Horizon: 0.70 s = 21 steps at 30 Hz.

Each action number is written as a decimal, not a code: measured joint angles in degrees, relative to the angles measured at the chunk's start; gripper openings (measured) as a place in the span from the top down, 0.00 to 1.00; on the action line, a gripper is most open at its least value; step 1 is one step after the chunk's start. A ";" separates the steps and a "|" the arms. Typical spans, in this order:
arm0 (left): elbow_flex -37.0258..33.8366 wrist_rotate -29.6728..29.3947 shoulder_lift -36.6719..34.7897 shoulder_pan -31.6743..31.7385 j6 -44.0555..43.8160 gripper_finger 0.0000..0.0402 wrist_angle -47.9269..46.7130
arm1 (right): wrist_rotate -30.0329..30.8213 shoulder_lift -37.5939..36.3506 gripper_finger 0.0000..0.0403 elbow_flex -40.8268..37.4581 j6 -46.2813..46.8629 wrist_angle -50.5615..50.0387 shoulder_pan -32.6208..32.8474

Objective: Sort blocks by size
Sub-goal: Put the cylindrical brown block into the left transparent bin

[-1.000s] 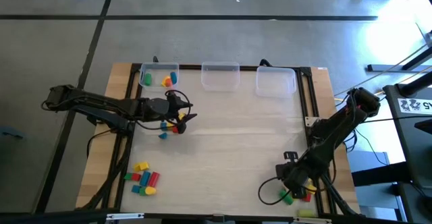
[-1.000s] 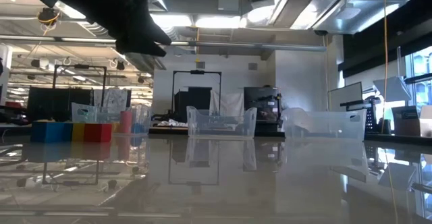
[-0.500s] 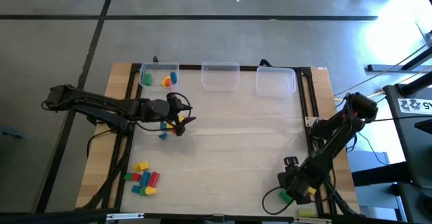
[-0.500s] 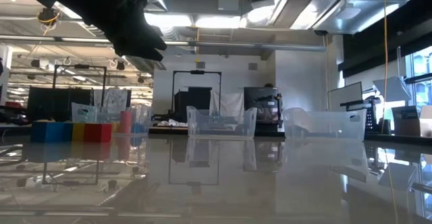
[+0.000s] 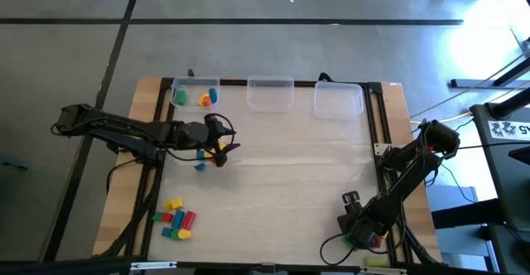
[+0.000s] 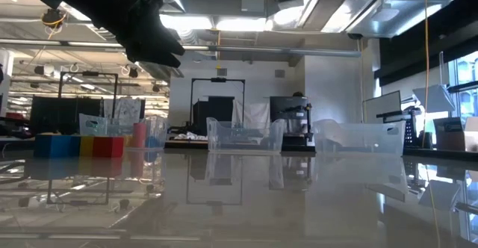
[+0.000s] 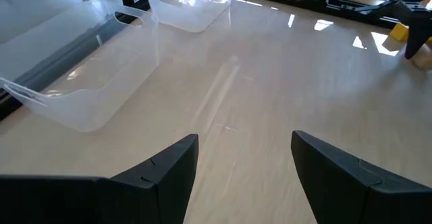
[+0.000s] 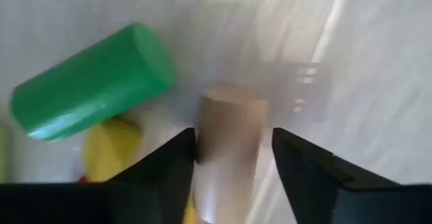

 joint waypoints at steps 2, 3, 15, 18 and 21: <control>0.00 0.00 0.00 0.00 0.00 0.41 -0.02 | 1.35 0.00 0.57 0.00 -2.23 -0.50 -0.02; 0.00 -0.02 0.00 0.00 0.00 0.41 -0.02 | 2.17 0.00 0.60 0.00 -3.14 -1.00 0.00; 0.00 -0.02 0.00 0.00 -1.09 0.41 -0.06 | 4.85 -0.06 0.61 -1.70 -2.05 -2.19 -0.03; 0.00 -0.02 0.00 0.00 -2.50 0.41 -0.20 | 6.84 -0.04 0.64 -2.14 -2.00 -2.19 -1.20; 0.00 -0.02 0.00 0.04 -5.19 0.41 -0.49 | 8.16 -0.11 0.68 -2.32 -2.45 -1.99 -3.47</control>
